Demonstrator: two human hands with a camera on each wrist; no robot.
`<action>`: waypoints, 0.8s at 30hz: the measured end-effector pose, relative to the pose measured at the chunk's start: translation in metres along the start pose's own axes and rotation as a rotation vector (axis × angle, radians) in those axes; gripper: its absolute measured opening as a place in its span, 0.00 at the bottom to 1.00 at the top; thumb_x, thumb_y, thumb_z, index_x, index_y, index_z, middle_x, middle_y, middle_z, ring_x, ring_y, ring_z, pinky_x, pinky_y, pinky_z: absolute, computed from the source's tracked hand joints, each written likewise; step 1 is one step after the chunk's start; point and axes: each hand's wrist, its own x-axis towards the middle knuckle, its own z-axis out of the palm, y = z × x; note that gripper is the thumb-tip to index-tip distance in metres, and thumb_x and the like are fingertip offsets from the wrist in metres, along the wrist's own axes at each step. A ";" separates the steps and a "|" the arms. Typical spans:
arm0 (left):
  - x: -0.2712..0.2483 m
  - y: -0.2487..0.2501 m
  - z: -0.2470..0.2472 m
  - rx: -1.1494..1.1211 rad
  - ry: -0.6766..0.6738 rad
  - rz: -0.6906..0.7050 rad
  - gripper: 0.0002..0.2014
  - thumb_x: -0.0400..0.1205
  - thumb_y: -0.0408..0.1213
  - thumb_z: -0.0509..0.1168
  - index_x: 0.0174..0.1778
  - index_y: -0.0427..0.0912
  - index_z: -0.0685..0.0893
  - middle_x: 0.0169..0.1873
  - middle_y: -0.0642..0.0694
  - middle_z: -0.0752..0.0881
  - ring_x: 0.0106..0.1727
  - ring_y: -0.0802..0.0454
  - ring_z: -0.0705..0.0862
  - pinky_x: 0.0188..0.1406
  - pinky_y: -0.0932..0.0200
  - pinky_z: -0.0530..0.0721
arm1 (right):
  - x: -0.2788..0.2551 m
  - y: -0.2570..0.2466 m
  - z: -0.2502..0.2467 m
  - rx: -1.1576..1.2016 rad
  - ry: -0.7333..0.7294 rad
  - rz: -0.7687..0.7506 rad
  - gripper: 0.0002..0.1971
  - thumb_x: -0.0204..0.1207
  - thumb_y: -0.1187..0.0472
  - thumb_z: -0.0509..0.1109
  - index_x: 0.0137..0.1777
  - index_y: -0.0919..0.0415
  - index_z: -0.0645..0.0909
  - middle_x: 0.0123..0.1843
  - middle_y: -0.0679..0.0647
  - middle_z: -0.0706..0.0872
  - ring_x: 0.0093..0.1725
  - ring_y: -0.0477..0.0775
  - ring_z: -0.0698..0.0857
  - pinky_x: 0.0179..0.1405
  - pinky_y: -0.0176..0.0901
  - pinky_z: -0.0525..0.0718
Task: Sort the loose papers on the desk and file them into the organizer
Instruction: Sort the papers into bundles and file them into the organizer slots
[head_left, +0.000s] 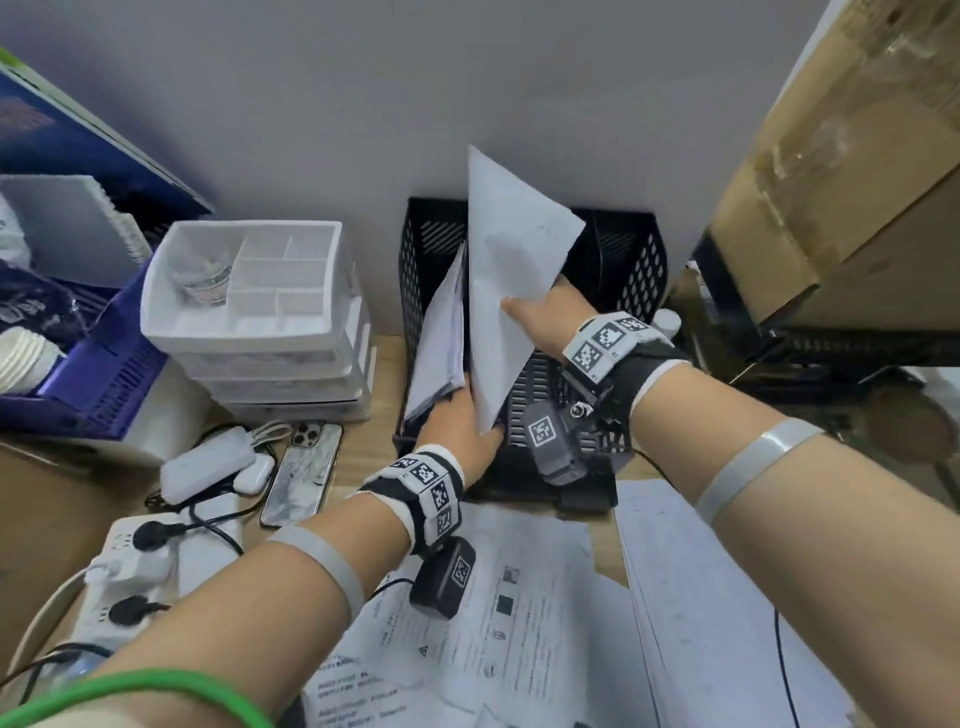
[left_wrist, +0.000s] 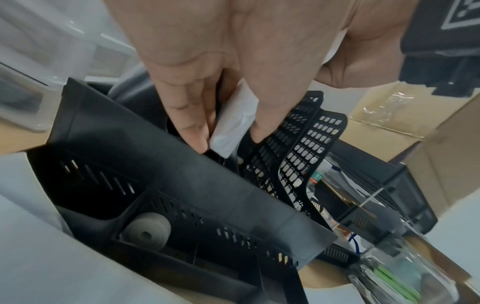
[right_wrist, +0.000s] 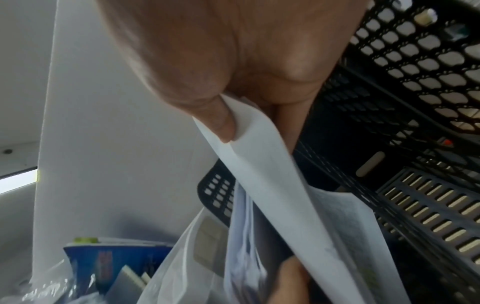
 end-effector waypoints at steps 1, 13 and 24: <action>0.002 0.001 0.000 0.026 -0.003 -0.025 0.30 0.79 0.49 0.67 0.77 0.44 0.69 0.66 0.38 0.84 0.65 0.37 0.84 0.66 0.43 0.83 | 0.001 0.005 0.005 0.023 -0.004 0.000 0.24 0.81 0.60 0.66 0.76 0.64 0.70 0.72 0.60 0.80 0.70 0.62 0.80 0.60 0.41 0.76; 0.029 0.012 -0.002 0.153 -0.015 -0.038 0.29 0.85 0.45 0.62 0.82 0.44 0.62 0.66 0.37 0.85 0.64 0.34 0.85 0.65 0.40 0.84 | -0.004 0.032 0.031 0.295 0.095 -0.112 0.16 0.83 0.61 0.65 0.69 0.65 0.79 0.58 0.54 0.85 0.61 0.54 0.83 0.57 0.38 0.76; 0.018 -0.007 -0.005 -0.248 -0.077 0.185 0.37 0.80 0.26 0.67 0.85 0.38 0.59 0.67 0.48 0.79 0.67 0.52 0.79 0.55 0.79 0.77 | -0.012 0.069 0.073 -0.232 -0.165 -0.191 0.38 0.82 0.62 0.57 0.84 0.36 0.41 0.82 0.58 0.67 0.69 0.66 0.80 0.64 0.58 0.83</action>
